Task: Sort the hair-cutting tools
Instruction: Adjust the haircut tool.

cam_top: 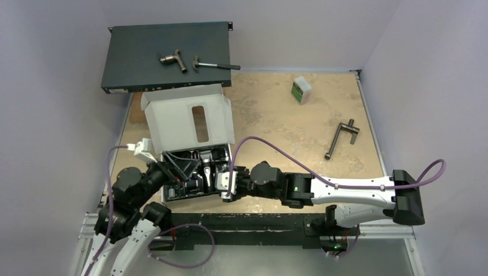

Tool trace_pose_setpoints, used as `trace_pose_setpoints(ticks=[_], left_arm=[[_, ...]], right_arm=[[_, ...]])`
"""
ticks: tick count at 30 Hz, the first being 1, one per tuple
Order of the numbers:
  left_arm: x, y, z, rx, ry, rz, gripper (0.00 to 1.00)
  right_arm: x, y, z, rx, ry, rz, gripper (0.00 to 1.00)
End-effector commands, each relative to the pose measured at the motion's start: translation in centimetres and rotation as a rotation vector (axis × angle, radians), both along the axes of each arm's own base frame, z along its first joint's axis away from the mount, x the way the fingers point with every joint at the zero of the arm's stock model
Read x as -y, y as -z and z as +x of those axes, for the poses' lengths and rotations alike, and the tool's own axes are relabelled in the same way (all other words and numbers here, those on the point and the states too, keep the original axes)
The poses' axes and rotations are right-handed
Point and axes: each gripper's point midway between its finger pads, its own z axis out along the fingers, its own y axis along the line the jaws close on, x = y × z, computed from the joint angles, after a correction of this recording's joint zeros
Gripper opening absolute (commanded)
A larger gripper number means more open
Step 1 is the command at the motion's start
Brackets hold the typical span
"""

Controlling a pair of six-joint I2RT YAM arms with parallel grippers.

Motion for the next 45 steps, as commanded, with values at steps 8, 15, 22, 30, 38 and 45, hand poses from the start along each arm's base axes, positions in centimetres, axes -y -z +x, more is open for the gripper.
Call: trace_pose_setpoints(ticks=[8, 15, 22, 30, 38, 45], left_arm=[[-10.2, -2.8, -0.5, 0.095, -0.489, 0.133, 0.86], [-9.5, -0.8, -0.8, 0.065, -0.449, 0.139, 0.86], [-9.8, -0.3, -1.3, 0.083, -0.440, 0.160, 0.86], [-9.7, -0.1, -1.5, 0.103, -0.423, 0.168, 0.87], [-9.5, 0.0, -1.5, 0.104, -0.412, 0.171, 0.88], [-9.5, 0.1, -1.4, 0.104, -0.414, 0.164, 0.88]], right_arm=[[-0.7, 2.2, 7.7, 0.018, 0.097, -0.067, 0.22], [-3.2, 6.6, 10.0, 0.006, 0.050, -0.217, 0.22], [-3.8, 10.2, 9.3, -0.040, -0.019, -0.330, 0.24], [-3.3, 12.2, 9.6, -0.043, -0.011, -0.400, 0.25], [-3.4, 11.8, 10.8, -0.044, 0.010, -0.394, 0.24], [-3.7, 11.3, 11.3, -0.040, 0.011, -0.380, 0.24]])
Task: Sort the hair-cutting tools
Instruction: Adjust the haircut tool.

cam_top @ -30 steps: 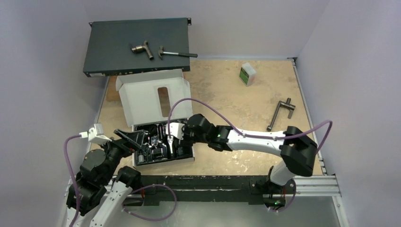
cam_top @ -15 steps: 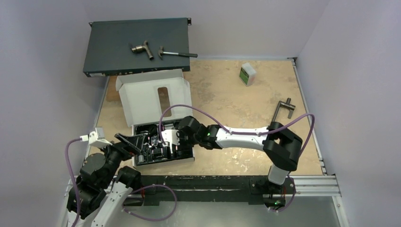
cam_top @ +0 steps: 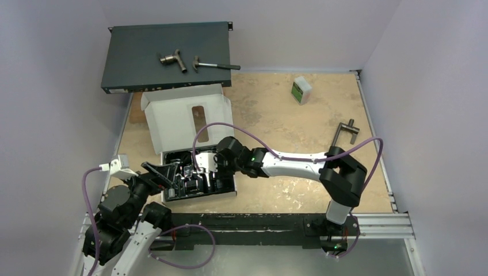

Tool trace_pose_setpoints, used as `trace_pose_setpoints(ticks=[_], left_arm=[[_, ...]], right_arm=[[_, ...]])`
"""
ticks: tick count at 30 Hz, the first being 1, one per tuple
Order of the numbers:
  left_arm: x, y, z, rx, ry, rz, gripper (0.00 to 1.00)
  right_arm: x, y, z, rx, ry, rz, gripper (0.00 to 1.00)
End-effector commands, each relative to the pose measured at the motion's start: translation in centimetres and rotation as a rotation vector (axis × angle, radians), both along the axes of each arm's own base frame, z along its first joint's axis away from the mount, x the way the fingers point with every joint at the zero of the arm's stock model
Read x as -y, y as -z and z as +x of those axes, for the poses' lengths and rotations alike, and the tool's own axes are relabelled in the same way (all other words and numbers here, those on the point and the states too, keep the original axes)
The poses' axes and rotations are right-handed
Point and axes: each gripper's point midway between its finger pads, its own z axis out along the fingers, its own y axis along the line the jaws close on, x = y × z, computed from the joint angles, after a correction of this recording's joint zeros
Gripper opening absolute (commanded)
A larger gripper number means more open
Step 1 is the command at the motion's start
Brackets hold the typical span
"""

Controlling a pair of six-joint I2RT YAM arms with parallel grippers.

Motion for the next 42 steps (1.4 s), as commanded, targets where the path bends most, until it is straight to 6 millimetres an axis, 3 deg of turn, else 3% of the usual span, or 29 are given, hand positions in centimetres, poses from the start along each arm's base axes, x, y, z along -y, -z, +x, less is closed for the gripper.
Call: trace_pose_setpoints(ticks=[1, 14, 16, 21, 31, 34, 40, 42], left_arm=[[0.0, -0.5, -0.1, 0.043, 0.008, -0.003, 0.88], [0.2, -0.3, 0.0, 0.037, 0.017, 0.002, 0.88], [0.2, -0.3, 0.0, 0.035, 0.019, 0.005, 0.88], [0.2, -0.3, 0.1, 0.037, 0.020, 0.006, 0.88], [0.4, -0.2, 0.2, 0.031, 0.023, 0.007, 0.88], [0.4, -0.2, 0.2, 0.029, 0.026, 0.008, 0.88], [0.4, -0.2, 0.1, 0.026, 0.026, 0.008, 0.88], [0.4, -0.1, 0.1, 0.023, 0.024, 0.006, 0.88]], right_arm=[[-1.2, -1.8, 0.8, 0.025, -0.012, 0.043, 0.24], [-0.4, 0.4, 1.3, -0.005, 0.009, 0.011, 0.26], [-0.3, 0.6, 1.3, -0.009, 0.012, 0.008, 0.30], [-0.1, 0.7, 1.3, -0.017, 0.022, 0.007, 0.53], [0.0, 0.5, 1.1, -0.019, 0.026, 0.021, 0.65], [-0.2, -0.7, 1.1, -0.023, 0.037, 0.059, 0.66], [-1.9, -8.1, 1.8, -0.059, 0.180, 0.344, 0.66], [-2.6, -9.3, 2.5, -0.120, 0.275, 0.392, 0.63]])
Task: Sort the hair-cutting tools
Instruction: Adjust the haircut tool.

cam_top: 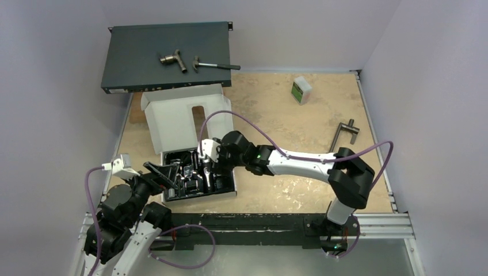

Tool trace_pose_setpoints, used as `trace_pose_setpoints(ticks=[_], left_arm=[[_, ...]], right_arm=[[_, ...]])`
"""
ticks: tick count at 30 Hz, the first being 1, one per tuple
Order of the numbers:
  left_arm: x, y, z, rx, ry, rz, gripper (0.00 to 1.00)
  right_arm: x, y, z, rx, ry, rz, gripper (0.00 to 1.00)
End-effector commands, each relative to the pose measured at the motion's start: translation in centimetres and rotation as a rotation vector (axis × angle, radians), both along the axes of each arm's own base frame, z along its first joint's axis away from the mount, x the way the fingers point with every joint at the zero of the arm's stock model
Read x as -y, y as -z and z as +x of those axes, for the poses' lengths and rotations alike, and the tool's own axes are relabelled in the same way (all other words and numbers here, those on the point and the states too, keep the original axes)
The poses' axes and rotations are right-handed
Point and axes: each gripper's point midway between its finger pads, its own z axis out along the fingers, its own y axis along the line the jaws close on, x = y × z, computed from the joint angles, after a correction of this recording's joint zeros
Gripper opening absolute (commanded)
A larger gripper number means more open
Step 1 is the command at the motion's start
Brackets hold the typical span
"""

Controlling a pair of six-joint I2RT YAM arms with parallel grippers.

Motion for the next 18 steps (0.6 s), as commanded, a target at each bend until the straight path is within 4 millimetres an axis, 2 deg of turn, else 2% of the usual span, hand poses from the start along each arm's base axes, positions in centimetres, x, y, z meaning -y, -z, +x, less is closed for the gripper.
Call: trace_pose_setpoints(ticks=[1, 5, 8, 13, 18], left_arm=[[0.0, -0.7, 0.0, 0.037, 0.009, 0.002, 0.88], [-0.1, -0.6, 0.0, 0.029, 0.002, -0.001, 0.88], [-0.1, -0.2, 0.2, 0.000, -0.006, 0.011, 0.88], [-0.1, 0.2, 0.4, -0.026, -0.014, 0.020, 0.88], [-0.1, 0.5, 0.5, -0.046, -0.015, 0.025, 0.88]], right_arm=[[-3.0, -7.7, 2.0, -0.077, 0.207, 0.280, 0.61], [-3.4, -7.3, 3.7, -0.221, 0.471, 0.357, 0.58], [-2.3, -5.9, 5.1, -0.277, 0.690, 0.360, 0.60], [-2.1, -4.2, 5.2, -0.257, 0.812, 0.307, 0.61], [-1.0, -1.2, 5.3, -0.235, 0.894, 0.185, 0.60]])
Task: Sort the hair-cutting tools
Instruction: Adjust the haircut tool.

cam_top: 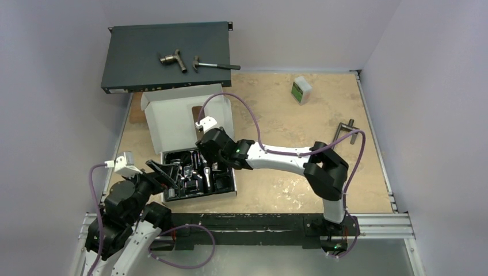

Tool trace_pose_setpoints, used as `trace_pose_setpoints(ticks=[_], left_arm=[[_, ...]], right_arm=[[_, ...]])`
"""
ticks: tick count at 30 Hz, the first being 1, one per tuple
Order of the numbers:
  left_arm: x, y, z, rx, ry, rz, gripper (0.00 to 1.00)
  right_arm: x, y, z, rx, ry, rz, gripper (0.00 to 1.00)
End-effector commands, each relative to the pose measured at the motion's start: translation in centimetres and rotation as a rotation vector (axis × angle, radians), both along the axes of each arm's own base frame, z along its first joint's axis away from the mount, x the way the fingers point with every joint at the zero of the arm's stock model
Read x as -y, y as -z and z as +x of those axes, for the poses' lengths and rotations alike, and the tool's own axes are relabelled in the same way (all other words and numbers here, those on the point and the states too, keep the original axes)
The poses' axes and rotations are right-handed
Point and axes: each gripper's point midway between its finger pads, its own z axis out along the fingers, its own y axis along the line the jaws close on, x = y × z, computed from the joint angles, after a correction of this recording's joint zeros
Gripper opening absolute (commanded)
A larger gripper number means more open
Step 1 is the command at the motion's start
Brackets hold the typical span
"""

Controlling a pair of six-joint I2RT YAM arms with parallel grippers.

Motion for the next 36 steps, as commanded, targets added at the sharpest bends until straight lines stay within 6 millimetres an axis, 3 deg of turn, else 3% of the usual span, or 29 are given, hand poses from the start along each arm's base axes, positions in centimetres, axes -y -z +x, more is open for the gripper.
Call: trace_pose_setpoints(ticks=[1, 13, 18, 26, 36], left_arm=[[-0.2, -0.1, 0.3, -0.011, -0.014, 0.010, 0.88], [-0.1, 0.1, 0.5, -0.022, -0.016, 0.015, 0.88], [-0.1, 0.1, 0.4, -0.022, -0.013, 0.014, 0.88], [0.0, 0.1, 0.4, -0.023, -0.010, 0.012, 0.88], [0.0, 0.2, 0.4, -0.027, -0.011, 0.012, 0.88]], right_arm=[[1.3, 0.3, 0.5, -0.003, 0.130, -0.062, 0.60], [1.9, 2.7, -1.0, 0.011, 0.093, -0.212, 0.61], [2.0, 2.5, -1.8, 0.002, 0.067, -0.206, 0.61], [1.4, 1.7, -3.4, 0.008, -0.032, -0.185, 0.48], [0.4, 2.3, -5.5, -0.046, -0.170, -0.149, 0.44]])
